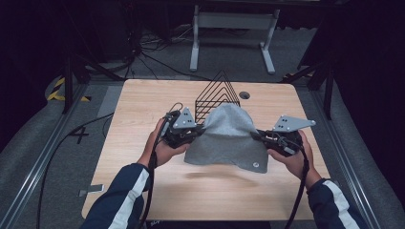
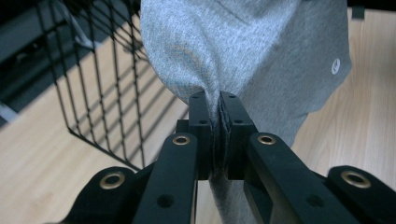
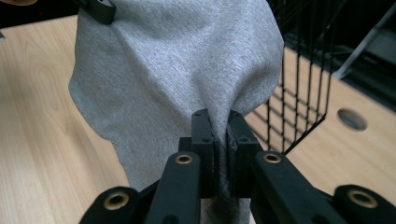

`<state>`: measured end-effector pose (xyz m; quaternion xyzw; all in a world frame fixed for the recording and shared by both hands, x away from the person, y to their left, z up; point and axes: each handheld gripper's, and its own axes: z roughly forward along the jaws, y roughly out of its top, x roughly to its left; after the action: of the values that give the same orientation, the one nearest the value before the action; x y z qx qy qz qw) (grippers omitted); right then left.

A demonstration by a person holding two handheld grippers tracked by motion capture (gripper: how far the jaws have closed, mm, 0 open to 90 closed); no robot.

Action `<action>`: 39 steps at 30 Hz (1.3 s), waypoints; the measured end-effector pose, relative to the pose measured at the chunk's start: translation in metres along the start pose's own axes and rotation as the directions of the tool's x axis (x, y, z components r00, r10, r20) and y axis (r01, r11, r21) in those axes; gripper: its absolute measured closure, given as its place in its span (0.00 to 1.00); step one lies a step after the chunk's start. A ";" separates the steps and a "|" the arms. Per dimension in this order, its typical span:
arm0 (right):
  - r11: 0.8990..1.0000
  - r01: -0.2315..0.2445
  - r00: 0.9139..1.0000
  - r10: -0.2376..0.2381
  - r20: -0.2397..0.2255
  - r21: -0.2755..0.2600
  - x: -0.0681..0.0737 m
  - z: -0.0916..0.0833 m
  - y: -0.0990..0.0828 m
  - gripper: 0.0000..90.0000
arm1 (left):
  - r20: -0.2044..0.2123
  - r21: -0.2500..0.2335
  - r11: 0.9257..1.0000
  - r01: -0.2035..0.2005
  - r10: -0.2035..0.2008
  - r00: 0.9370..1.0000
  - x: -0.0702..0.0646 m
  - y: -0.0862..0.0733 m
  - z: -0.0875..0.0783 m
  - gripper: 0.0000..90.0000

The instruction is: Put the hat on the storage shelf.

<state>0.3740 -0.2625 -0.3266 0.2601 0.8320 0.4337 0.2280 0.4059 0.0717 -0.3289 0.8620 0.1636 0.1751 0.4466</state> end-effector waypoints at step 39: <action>0.992 0.076 0.988 -0.063 0.140 -0.096 -0.077 -0.007 0.166 0.94 | -0.230 -0.107 0.994 0.010 -0.035 0.973 0.098 0.122 -0.024 0.95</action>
<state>0.4673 -0.2337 -0.1721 0.2482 0.8001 0.4480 0.3123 0.4973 0.0645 -0.2000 0.8091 0.2149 0.2777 0.4712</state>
